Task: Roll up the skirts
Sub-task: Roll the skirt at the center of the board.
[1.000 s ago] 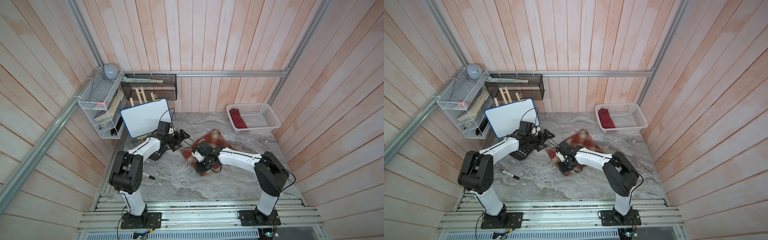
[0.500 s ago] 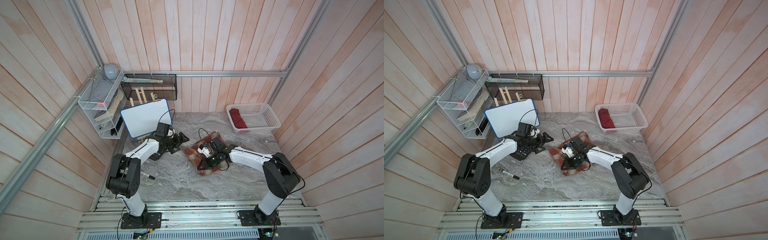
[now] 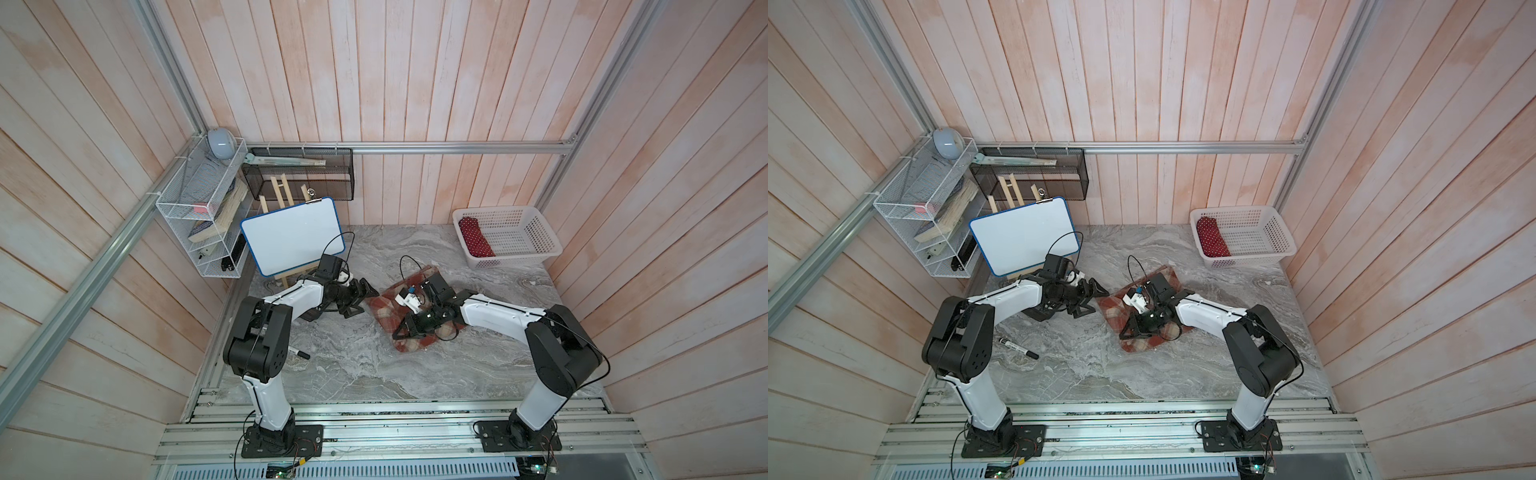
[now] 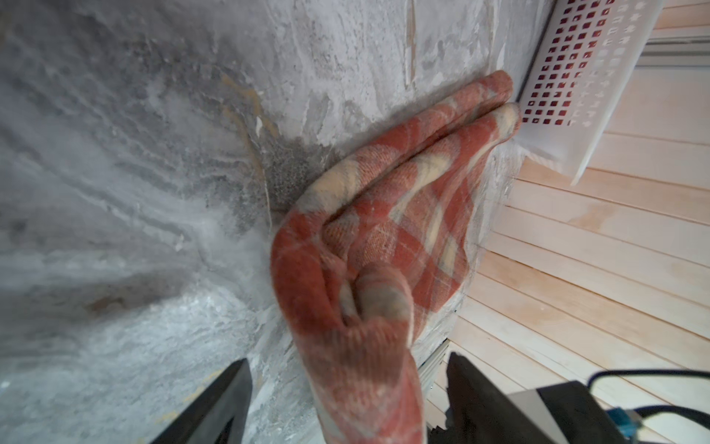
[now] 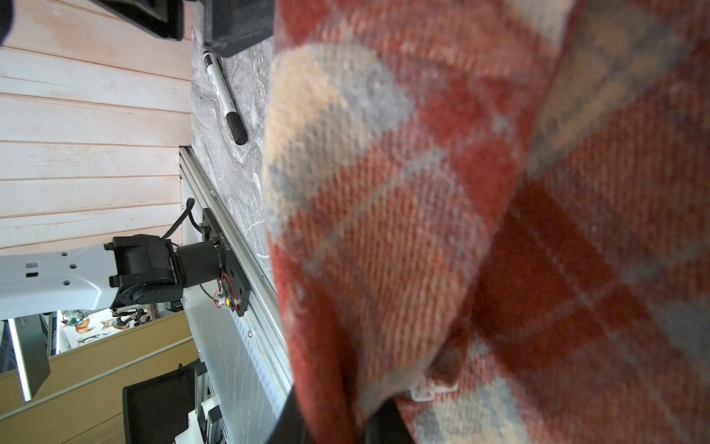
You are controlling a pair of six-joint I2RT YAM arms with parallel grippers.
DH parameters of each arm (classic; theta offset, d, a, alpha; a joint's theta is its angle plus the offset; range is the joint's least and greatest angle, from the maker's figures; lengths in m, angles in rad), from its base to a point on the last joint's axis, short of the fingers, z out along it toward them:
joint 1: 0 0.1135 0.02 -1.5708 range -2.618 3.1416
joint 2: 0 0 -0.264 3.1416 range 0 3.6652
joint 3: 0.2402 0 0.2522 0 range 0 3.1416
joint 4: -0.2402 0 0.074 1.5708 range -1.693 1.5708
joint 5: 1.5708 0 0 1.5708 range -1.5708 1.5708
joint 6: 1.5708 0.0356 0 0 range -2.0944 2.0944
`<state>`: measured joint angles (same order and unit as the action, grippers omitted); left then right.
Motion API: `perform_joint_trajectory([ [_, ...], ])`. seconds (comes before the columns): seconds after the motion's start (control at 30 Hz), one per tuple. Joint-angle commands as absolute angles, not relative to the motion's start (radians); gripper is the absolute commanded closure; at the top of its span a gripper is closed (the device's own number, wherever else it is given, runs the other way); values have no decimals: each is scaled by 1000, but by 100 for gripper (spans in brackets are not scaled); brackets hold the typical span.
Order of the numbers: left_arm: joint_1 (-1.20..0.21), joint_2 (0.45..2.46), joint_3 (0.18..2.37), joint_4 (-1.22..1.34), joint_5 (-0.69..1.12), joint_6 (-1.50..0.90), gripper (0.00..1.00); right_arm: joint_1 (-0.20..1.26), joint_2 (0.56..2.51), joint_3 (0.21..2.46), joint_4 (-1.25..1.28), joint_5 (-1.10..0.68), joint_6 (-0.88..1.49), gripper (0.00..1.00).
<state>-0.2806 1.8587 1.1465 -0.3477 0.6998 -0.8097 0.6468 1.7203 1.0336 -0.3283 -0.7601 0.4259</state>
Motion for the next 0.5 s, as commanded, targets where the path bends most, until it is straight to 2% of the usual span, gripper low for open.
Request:
perform_joint_trajectory([
  [0.0,-287,1909,1187,-336,723,-793,20,643,1710,1026,-307,-811,433,97],
  [0.37,-305,1970,1272,-362,730,-782,32,643,1733,990,-262,-871,449,97],
  [0.47,-305,1978,1281,-368,740,-777,47,638,1736,981,-257,-876,452,97],
])
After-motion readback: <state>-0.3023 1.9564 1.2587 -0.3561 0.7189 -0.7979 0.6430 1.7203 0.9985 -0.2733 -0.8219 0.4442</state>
